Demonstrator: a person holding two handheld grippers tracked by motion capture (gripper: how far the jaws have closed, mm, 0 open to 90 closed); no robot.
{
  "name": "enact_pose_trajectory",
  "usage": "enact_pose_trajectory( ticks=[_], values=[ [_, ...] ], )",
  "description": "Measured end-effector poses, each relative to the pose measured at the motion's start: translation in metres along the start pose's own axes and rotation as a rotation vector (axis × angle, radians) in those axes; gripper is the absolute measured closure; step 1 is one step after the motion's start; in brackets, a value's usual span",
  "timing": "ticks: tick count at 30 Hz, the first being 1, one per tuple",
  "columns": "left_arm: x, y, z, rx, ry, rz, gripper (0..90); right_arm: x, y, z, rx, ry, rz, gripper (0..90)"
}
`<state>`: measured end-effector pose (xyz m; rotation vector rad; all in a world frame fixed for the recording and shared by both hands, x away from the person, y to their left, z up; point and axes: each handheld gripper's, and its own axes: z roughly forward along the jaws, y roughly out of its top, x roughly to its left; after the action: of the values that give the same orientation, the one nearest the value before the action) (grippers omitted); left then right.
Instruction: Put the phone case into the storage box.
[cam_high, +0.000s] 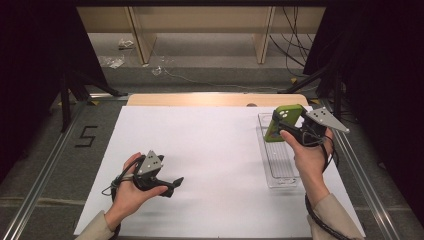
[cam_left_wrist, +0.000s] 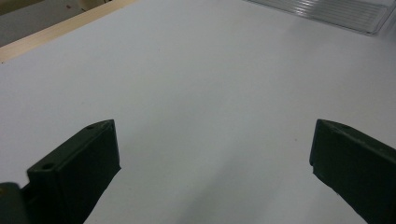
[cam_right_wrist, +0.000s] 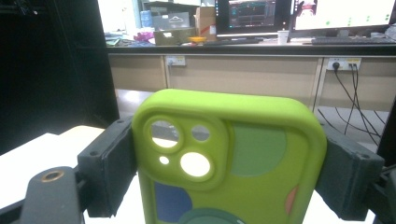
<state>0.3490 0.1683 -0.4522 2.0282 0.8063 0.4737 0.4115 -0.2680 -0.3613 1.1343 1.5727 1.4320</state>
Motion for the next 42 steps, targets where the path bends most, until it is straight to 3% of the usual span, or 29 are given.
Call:
enact_pose_trajectory(
  ticks=[42],
  values=[
    [0.0000,-0.0002,0.0006,0.000,0.003,0.001,1.1,-0.0075,-0.0064,0.0080,0.031,-0.040,-0.033,18.0]
  ],
)
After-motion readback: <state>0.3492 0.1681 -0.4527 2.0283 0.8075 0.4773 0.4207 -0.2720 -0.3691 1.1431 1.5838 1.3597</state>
